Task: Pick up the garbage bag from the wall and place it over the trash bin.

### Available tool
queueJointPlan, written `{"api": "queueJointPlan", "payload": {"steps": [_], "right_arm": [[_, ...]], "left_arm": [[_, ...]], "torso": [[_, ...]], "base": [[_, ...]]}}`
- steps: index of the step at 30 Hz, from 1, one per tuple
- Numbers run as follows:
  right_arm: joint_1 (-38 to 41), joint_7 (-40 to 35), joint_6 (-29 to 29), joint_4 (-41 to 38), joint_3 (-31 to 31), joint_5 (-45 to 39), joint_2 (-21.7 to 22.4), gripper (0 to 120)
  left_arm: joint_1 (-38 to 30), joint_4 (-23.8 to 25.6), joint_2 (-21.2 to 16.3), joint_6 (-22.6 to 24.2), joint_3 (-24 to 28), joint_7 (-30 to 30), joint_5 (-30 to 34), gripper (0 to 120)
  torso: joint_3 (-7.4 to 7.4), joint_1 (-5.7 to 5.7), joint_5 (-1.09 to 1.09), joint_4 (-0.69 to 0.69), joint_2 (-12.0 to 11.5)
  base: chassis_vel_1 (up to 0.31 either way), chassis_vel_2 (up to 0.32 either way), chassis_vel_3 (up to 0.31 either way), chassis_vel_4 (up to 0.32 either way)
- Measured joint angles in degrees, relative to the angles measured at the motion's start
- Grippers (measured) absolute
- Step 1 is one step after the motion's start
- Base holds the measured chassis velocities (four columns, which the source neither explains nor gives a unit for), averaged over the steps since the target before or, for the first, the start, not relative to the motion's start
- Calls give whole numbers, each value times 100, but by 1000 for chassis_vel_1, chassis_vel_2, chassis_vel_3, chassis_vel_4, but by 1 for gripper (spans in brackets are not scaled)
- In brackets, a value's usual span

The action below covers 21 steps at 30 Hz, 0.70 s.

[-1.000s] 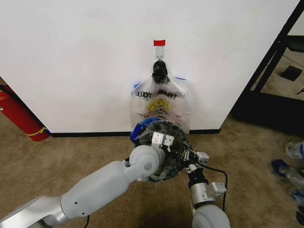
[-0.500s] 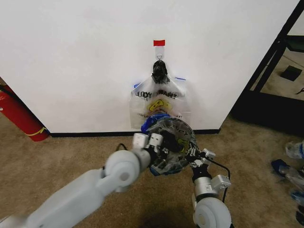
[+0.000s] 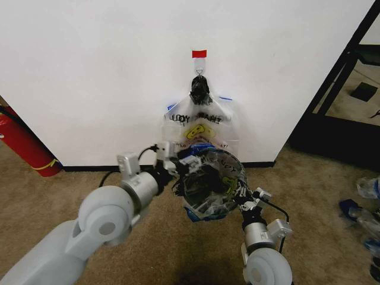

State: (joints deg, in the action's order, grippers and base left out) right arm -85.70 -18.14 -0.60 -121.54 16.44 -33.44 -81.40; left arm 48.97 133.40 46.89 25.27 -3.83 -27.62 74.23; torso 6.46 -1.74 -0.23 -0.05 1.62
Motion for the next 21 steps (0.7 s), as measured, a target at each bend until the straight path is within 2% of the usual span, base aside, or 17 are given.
{"api": "queueJointPlan", "payload": {"steps": [3,7,11,12,14,16,21], "right_arm": [[-27,-16,21,-48,-5,-28,-3,0],[-52,-37,57,-119,-10,-91,2,0],[-57,-64,83,-174,-10,-141,38,0],[-59,-70,88,-185,-11,-151,61,0],[-69,-74,93,-206,-11,-163,83,0],[-74,-75,94,-212,-11,-165,86,0],[-77,-91,101,-229,-21,-178,70,0]], "left_arm": [[54,-166,-46,15,-2,87,-165,94],[75,-338,-47,80,14,165,-223,97],[74,-472,-37,171,33,184,-203,90],[74,-504,-35,203,40,183,-196,83],[74,-556,-24,236,52,174,-187,77],[74,-573,-20,240,56,170,-184,74],[126,-607,-10,247,71,130,-144,51]], "torso": [[0,0,0,0,0],[0,0,0,0,0],[0,0,0,0,0],[0,0,1,0,0],[0,0,0,0,0],[0,0,0,0,0],[0,0,0,0,0]], "base": [[0,0,0,0],[0,0,0,0],[0,0,0,0],[0,0,0,0],[0,0,0,0],[0,0,0,0],[0,0,0,0]]}}
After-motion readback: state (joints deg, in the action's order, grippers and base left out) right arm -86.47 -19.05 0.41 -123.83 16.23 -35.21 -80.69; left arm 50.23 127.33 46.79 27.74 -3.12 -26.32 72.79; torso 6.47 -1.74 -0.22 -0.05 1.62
